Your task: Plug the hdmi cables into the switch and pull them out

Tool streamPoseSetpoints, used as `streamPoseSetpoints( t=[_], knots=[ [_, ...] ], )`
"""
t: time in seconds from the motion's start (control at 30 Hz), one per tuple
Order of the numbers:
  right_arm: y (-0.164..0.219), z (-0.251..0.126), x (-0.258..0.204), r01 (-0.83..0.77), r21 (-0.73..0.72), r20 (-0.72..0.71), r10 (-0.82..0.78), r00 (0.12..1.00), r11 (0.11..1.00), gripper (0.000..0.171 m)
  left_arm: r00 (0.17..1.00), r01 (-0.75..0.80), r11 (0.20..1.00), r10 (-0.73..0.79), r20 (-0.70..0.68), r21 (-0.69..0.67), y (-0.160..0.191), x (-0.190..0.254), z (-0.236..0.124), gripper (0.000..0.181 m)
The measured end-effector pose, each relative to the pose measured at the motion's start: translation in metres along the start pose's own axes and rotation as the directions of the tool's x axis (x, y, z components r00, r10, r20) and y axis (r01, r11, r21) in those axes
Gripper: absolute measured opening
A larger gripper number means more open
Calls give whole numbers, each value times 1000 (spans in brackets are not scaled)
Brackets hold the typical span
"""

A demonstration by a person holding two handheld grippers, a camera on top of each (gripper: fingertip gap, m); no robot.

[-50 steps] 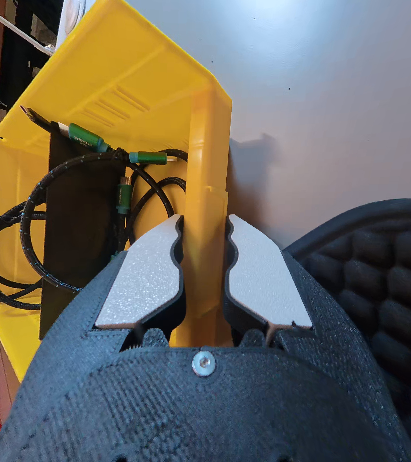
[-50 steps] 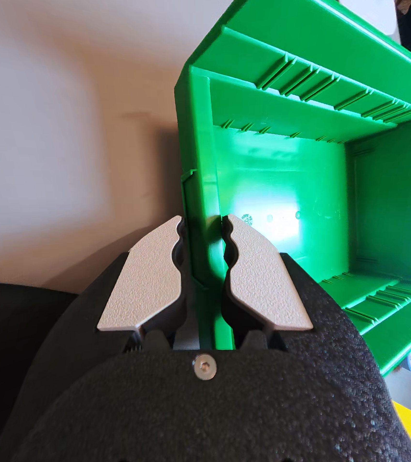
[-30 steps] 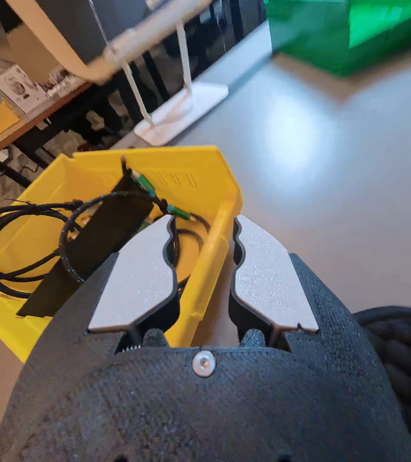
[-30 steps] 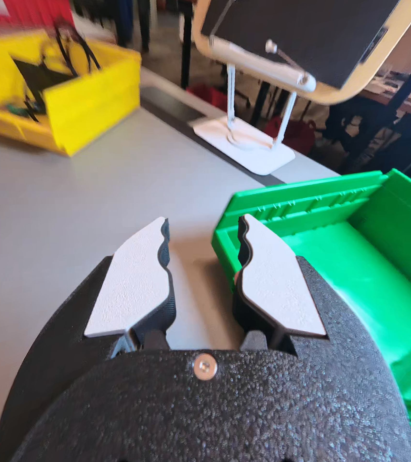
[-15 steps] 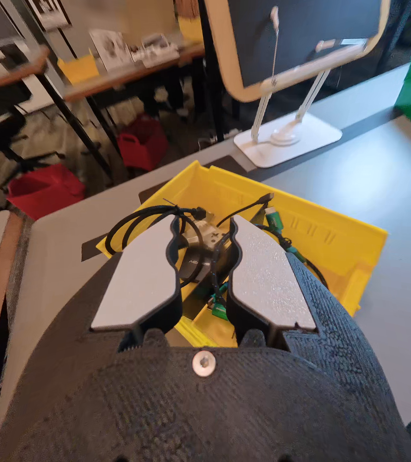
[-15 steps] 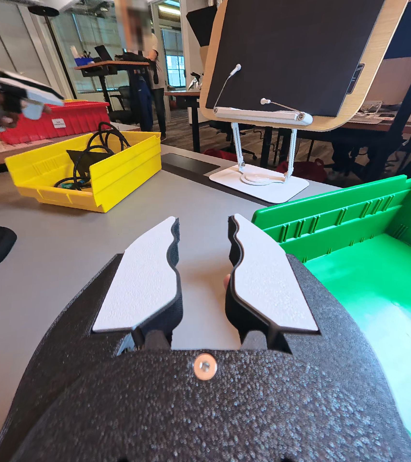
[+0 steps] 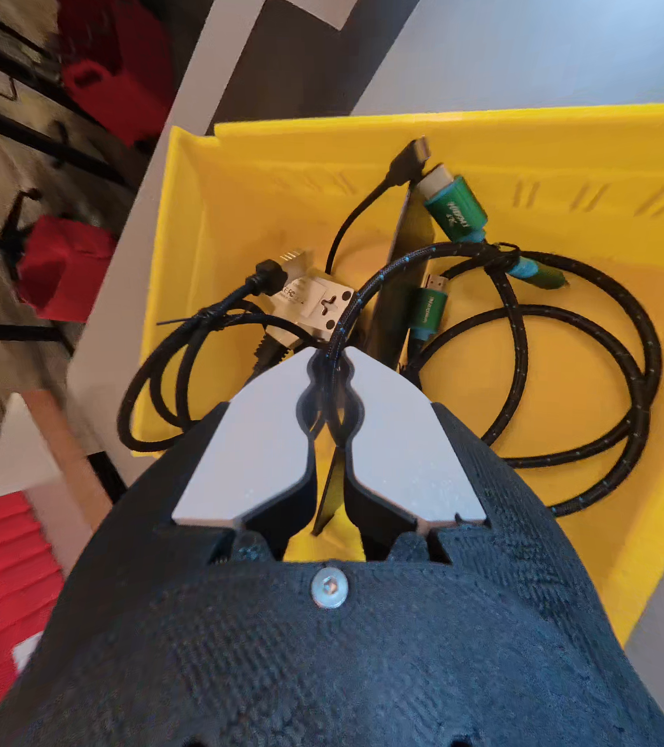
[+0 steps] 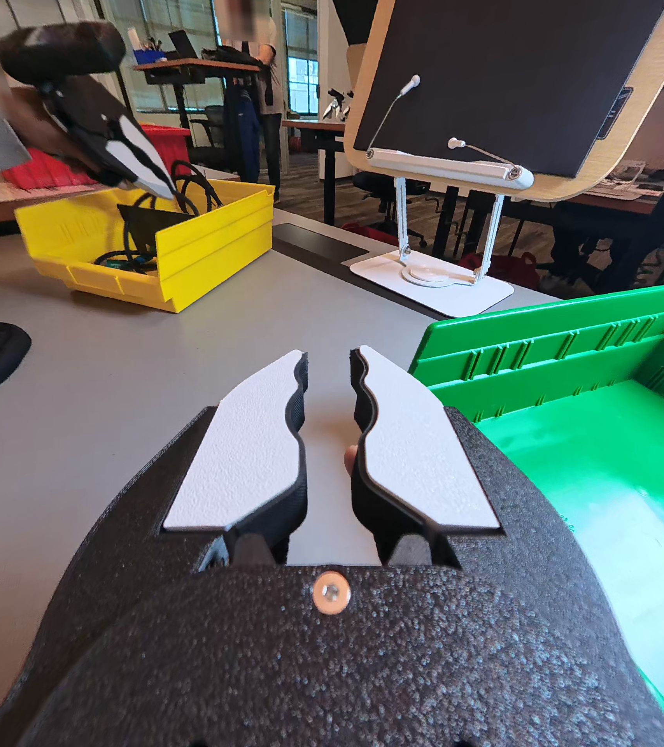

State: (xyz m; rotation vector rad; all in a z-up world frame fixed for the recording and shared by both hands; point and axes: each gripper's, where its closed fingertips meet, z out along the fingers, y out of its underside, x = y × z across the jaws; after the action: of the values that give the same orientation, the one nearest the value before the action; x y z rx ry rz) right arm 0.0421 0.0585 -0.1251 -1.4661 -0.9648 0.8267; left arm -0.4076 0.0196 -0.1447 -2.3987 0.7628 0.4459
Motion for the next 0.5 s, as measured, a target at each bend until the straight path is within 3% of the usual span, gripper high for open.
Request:
streamPoseSetpoints(
  t=[0.03,0.2,0.3,0.4,0.5],
  knots=[
    [0,0,0,-1,-1,0,1,1000,1000,20,1000,-18,1000,18,7,6,-5,2,-7,8],
    [0,2,-5,-6,1,24,6,1000,1000,19,992,-91,991,82,95,101,-37,4,-64,7],
    [-2,2,-12,7,16,52,-8,999,1000,19,986,-110,960,72,153,258,-68,10,-111,8],
    [-8,3,-28,12,53,124,-19,992,999,20,987,-101,892,32,160,441,-98,28,-154,8],
    [-12,5,-49,0,80,213,-17,977,997,23,998,-35,783,-11,70,621,-127,61,-180,8]
  ],
)
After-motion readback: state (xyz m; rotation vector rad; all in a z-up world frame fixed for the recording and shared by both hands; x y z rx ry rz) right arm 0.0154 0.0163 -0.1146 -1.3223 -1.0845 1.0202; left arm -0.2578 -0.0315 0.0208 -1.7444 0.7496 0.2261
